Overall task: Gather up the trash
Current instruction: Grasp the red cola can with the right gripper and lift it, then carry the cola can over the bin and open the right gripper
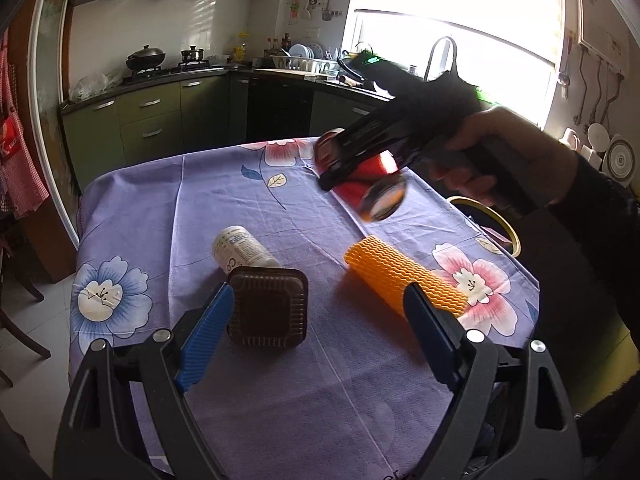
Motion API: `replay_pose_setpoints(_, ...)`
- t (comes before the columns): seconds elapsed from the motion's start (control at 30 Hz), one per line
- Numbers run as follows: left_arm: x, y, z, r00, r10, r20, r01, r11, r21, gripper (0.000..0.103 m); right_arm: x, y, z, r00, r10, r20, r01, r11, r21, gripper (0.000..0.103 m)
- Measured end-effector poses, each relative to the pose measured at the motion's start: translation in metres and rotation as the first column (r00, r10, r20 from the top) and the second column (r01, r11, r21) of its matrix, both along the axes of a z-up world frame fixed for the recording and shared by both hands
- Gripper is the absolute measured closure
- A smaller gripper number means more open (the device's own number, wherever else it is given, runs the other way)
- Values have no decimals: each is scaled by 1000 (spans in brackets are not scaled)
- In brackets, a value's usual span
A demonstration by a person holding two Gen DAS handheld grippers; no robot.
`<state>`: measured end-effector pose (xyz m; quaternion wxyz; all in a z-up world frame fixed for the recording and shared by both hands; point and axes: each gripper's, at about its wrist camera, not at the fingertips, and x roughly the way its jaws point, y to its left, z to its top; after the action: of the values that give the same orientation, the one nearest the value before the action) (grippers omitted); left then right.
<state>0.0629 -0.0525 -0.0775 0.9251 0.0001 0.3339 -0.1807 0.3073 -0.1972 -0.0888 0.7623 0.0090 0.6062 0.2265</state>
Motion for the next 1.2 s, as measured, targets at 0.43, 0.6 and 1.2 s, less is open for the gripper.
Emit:
replay_pose_setpoints(0.43,10,-39,-7,997,-64,-32,66,997,44,21,-29,-225,-4,933,-359,31,360,930,-73,29)
replay_pose_setpoints(0.6,16,-56,-9,994,-100,-44,102,993,56,21,-28,-312,-25,868,-496,30,494,856,-152,28)
replay_pose_setpoints(1.2,22,-87,-7,990,-128,-66,133,987,94,17,-37,-396,-41,802,-593,73,594,779,-200,17)
